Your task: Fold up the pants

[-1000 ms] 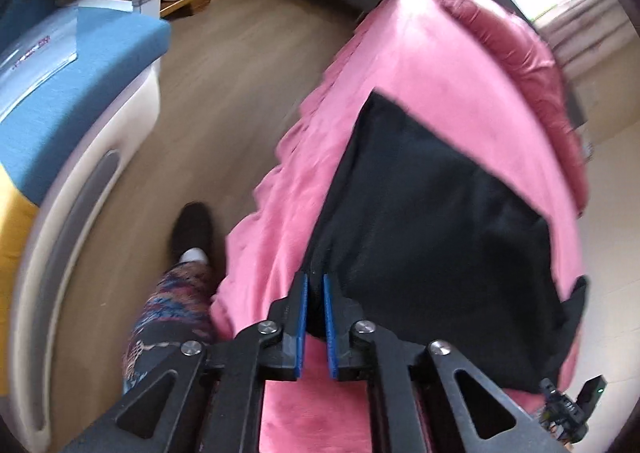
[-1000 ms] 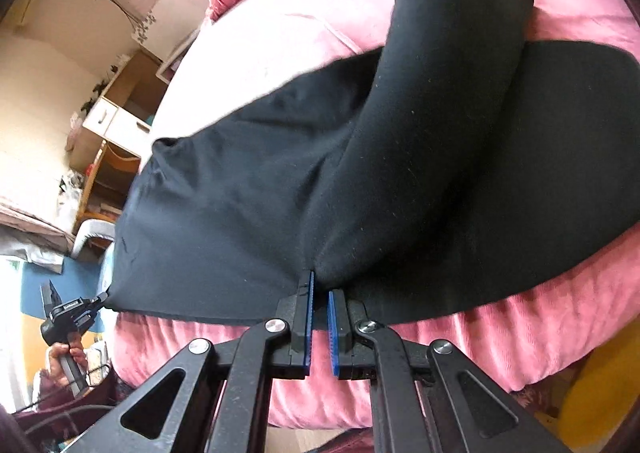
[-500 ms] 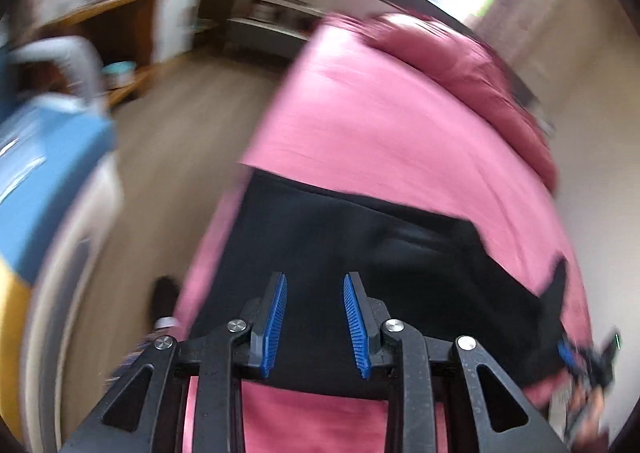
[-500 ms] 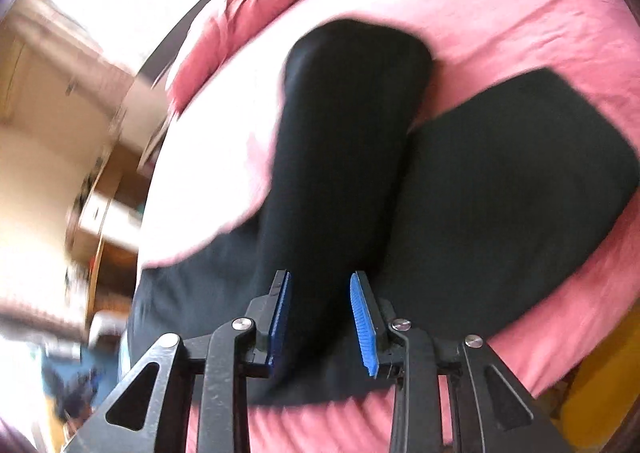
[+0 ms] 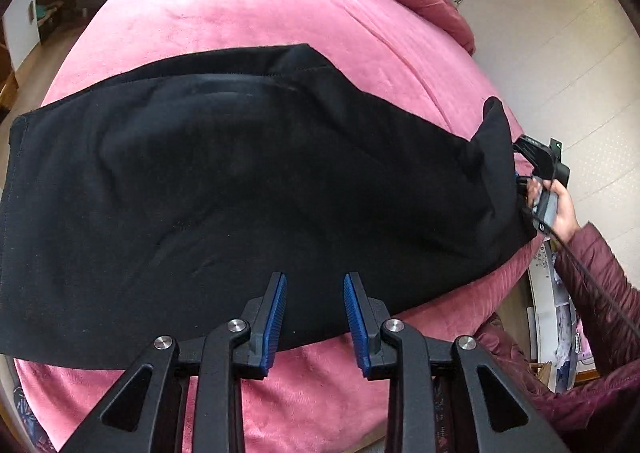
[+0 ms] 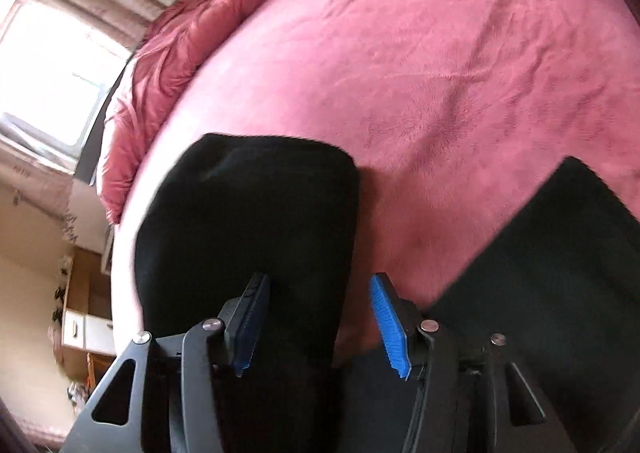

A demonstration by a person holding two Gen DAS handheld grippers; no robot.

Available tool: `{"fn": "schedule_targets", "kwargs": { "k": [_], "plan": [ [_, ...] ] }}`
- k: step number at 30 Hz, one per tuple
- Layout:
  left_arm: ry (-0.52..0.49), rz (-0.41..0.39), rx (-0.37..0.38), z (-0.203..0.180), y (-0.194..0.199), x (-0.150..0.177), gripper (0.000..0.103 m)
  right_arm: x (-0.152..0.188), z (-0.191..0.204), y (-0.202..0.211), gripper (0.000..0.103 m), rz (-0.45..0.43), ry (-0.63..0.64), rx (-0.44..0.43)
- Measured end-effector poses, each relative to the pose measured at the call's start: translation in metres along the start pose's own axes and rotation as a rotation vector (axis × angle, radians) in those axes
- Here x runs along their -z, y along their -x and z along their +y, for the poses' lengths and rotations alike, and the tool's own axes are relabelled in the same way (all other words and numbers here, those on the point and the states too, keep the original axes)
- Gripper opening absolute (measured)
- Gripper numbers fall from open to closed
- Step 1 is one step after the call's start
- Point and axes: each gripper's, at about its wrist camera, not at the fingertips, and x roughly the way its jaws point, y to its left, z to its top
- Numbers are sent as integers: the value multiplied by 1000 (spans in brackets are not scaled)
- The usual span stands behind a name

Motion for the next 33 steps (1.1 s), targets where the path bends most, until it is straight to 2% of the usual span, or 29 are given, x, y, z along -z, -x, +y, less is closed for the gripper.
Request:
{"fn": "schedule_targets", "kwargs": {
  "k": [2,4,5,6,7,10,16,18,20,25,27,30,33],
  "plan": [
    [8,6,-5,1,-2,-4,31,-11,-5,-12,51,10,-4,7],
    [19,14,-10,1,-6,-7,31,-11,5,-18,29,11,30,27],
    [22,19,-9,2,-8,-8,31,-11,9,-19,27,17,49,54],
    [23,23,-8,2,-8,-7,31,-12,12,-16,13,16,77,67],
    [22,27,-7,1,-10,-8,31,-18,12,-12,5,10,93,65],
    [5,33,3,-2,-13,-10,31,-16,22,21,5,-41,160,48],
    [-25,4,29,-11,-17,-14,31,-9,29,125,5,-178,229,11],
    [-36,-1,37,-13,-15,-15,31,3,13,163,5,-210,238,20],
    [-51,4,47,-20,-19,-14,31,10,-6,175,5,-207,221,64],
    [-90,21,45,-32,-23,-13,31,24,-75,156,5,-111,65,181],
    [-93,26,40,-34,-24,-12,31,35,-100,148,5,-83,1,187],
    [-81,29,34,-32,-23,-13,31,44,-115,136,5,-64,-20,211],
    [-77,39,13,-32,-27,-14,31,46,-123,133,8,-66,-55,167]
  ]
}}
